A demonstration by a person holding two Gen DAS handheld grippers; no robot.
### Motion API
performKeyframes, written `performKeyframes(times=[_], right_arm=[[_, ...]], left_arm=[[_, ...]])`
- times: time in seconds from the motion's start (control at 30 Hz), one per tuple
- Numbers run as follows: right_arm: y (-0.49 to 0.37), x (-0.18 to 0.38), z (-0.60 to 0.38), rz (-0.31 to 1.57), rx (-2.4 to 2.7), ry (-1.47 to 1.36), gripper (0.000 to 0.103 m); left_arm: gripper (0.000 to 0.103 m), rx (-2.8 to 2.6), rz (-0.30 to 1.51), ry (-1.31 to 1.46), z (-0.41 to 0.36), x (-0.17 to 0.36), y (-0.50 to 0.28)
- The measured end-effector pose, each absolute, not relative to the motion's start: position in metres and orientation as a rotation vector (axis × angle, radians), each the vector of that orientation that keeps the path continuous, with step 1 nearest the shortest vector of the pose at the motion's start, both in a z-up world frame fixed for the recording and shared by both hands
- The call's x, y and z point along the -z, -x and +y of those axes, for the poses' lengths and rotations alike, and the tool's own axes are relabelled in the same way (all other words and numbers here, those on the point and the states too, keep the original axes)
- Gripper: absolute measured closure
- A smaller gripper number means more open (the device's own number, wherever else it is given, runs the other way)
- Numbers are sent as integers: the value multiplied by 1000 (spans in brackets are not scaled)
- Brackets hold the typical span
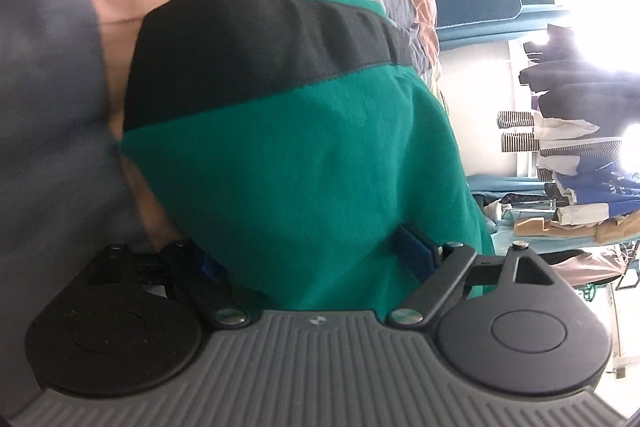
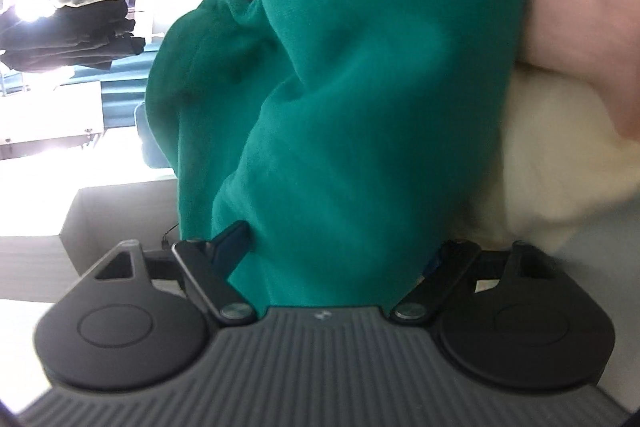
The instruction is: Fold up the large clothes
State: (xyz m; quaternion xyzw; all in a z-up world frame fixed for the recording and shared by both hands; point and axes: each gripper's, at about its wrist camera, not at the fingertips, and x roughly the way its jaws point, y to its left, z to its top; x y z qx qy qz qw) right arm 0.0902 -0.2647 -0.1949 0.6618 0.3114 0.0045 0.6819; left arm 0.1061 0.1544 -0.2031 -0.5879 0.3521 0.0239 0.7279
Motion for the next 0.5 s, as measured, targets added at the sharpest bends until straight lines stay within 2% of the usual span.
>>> performKeyframes(times=[0.07,0.1,0.13,0.2,0.23,0.3,0.4,0.5], right_arm=[[-91,196,-263,693,-10,-1470,29],[-90,195,-263,690,-9,-1462,38],[-87,194,-271,684,-13,-1449,44],[-86,186,-276,675,-29,-1407,63],[-87,181,-275,670,-38,-1375,68],[-85,170,-271,651,-60,-1300,77],[-77,154,-264,608,-83,-1203,81],[-66,140,-261,572,-104,-1147,83]], left_arm=[[22,-54,766,1266,154,202,-107],[32,-53,759,1242,154,199,-106],[47,-48,751,1222,154,197,-106],[65,-31,739,1183,153,190,-105],[74,-29,737,1168,153,187,-105],[82,-35,727,1152,153,182,-101],[92,-40,697,1108,150,171,-94],[93,-38,670,1091,153,159,-80]])
